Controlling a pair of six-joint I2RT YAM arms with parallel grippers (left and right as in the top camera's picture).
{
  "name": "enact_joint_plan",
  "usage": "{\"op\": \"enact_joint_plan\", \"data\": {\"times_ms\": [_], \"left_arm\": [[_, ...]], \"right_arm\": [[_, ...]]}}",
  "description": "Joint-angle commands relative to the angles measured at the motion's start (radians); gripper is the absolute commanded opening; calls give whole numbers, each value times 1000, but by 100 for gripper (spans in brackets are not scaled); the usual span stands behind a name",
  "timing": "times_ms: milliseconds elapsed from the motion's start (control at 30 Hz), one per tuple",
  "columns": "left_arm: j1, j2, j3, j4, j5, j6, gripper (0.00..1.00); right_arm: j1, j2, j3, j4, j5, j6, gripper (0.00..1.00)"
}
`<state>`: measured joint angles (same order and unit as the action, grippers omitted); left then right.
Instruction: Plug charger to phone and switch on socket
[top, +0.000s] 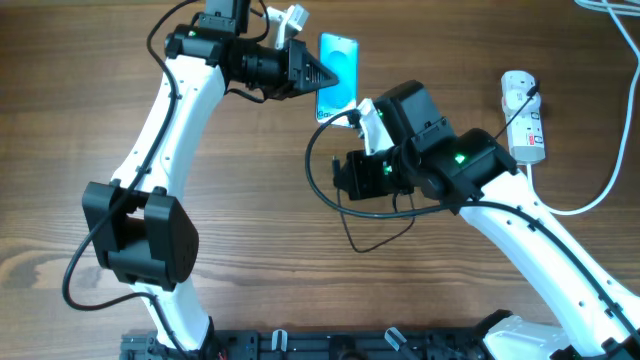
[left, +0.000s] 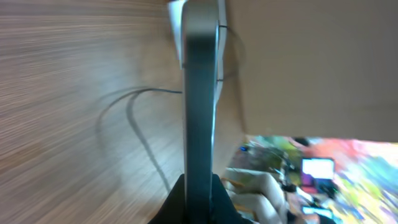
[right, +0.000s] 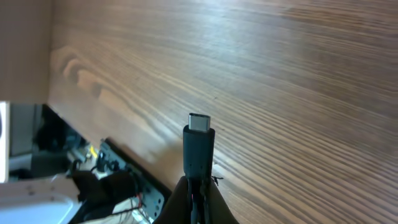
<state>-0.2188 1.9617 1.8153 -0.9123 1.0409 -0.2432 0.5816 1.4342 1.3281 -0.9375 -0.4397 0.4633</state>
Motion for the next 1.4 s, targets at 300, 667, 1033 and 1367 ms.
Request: {"op": "enact_joint_plan", "data": {"times_ms": [300,667,1033,1367], "left_arm": [[31,-34,15,-39,115,27,4],[29,-34,15,-38,122,28,4],[-5,-34,15,-37,122,57,4],[-5,-34,15,-38,129,57,4]], "right_arm": [[4,-3,0,80,125,98,5],[4,0,0,123,72,98,4],[4,0,0,130,73,117,4],[3,0,0,132,89,143,4]]}}
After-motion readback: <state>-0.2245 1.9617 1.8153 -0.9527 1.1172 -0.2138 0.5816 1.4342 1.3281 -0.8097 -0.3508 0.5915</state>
